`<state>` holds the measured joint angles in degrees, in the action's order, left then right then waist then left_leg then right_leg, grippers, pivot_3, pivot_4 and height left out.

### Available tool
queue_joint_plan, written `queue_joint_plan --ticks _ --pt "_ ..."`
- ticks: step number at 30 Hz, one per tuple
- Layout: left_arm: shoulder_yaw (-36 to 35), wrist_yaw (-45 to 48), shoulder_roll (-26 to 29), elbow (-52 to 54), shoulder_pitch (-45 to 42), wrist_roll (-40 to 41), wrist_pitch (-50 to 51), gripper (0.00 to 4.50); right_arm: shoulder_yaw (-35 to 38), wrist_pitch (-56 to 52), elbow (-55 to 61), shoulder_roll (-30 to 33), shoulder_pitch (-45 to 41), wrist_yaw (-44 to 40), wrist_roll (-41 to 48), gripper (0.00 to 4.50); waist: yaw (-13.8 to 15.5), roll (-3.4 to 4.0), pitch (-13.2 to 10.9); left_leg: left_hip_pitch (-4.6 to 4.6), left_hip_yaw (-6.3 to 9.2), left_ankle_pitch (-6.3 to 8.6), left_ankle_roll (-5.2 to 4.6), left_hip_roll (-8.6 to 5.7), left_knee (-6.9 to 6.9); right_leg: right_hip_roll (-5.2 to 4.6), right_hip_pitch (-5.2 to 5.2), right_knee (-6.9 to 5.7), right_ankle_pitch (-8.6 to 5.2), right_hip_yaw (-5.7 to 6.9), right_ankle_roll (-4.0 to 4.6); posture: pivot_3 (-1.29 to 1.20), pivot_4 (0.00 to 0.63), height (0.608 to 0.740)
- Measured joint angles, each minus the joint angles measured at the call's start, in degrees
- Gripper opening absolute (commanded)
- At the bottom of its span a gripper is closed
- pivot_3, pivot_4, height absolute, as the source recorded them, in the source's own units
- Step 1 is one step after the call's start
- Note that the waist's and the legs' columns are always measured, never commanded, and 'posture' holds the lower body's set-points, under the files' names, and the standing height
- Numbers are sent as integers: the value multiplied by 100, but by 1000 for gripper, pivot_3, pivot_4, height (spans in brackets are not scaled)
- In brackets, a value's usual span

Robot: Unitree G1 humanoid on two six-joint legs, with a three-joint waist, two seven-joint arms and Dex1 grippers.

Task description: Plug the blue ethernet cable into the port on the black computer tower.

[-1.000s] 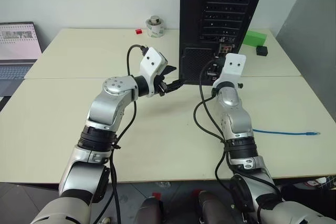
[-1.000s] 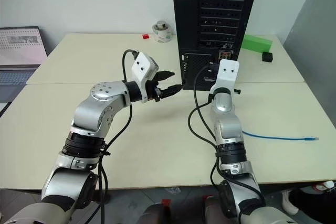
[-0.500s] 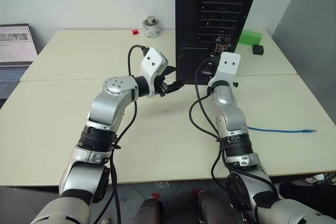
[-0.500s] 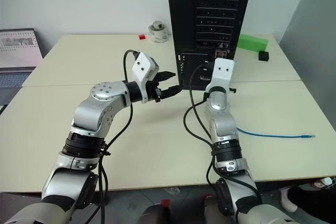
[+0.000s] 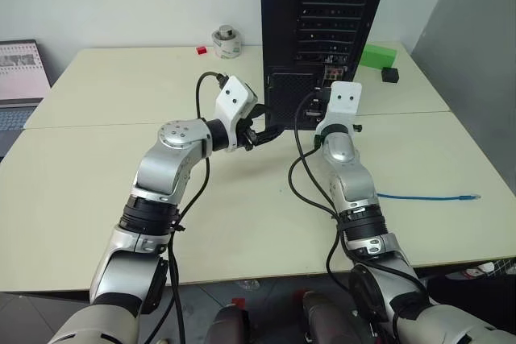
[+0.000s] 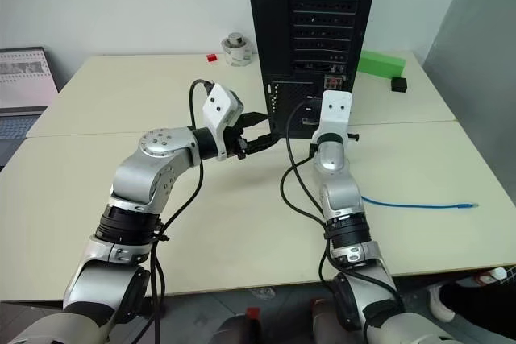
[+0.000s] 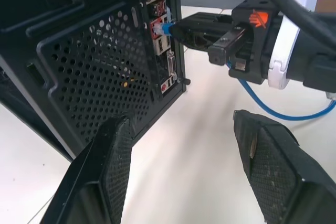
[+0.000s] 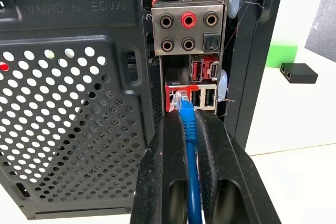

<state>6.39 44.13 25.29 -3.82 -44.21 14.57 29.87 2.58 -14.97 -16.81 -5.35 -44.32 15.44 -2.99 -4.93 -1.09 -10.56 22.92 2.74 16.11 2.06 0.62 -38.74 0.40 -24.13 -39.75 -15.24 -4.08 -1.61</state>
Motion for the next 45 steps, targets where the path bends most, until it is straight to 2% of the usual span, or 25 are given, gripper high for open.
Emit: queue_joint_plan --ticks 5,11,45 --pt "-19 -78 64 -1 19 -24 -1 3129 -282 -128 784 -56 440 -174 -46 0 13 0 0 4 2 0 0 -1 1 -1 0 8 0 1 0 0 150 740" --pt "-49 -92 107 -3 32 -44 -8 3129 -350 -380 1123 -25 533 -254 -42 0 31 0 0 3 2 0 0 -2 1 -1 1 10 0 2 0 0 150 740" --pt "-49 -91 105 -5 32 -92 -18 3129 69 -399 507 195 199 -406 25 0 27 0 0 3 0 0 0 -2 1 -2 1 10 0 1 0 0 150 740"
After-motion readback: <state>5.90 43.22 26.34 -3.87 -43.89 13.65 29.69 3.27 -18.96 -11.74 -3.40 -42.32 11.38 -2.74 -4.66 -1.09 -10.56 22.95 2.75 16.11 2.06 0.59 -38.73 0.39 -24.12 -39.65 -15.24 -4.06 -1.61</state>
